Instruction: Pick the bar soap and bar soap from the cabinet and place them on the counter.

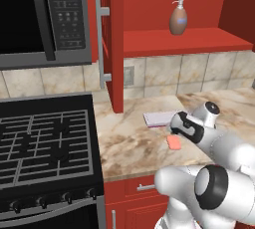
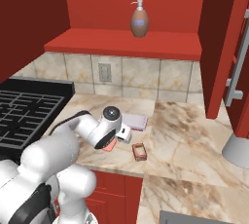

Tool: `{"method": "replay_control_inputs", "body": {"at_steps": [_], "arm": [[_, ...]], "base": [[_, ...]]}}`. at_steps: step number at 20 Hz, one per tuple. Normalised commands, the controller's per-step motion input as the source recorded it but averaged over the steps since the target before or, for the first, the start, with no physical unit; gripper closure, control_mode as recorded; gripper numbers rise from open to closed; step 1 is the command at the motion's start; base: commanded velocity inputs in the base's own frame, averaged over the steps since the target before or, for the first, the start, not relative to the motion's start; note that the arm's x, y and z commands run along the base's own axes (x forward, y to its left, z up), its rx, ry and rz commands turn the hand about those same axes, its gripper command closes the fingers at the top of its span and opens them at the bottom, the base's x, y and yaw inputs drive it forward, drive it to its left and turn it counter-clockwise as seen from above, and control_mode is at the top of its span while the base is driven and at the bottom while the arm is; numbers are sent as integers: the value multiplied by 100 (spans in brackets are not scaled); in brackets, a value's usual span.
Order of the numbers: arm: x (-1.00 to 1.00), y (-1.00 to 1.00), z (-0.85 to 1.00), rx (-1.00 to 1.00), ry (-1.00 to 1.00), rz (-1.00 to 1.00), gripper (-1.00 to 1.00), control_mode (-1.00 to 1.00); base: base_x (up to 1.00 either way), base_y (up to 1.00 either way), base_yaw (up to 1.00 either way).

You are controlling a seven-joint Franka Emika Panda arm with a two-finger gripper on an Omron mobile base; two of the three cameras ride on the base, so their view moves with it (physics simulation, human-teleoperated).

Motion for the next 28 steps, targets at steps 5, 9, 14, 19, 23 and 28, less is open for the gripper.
{"method": "replay_control_inputs", "body": {"at_steps": [5, 9, 14, 19, 23, 28], "arm": [[-27, 0, 55, -1, -11, 0, -100, -100], [-25, 0, 82, 0, -9, 0, -100, -100], [-22, 0, 90, 0, -5, 0, -100, -100], [-19, 0, 91, 0, -1, 0, -100, -100], [-28, 0, 66, 0, 0, 0, -100, -100], [-33, 0, 62, 0, 0, 0, -100, -100]], "base": [[0, 0, 0], [0, 0, 0], [0, 0, 0], [0, 0, 0], [0, 0, 0], [0, 0, 0]]}}
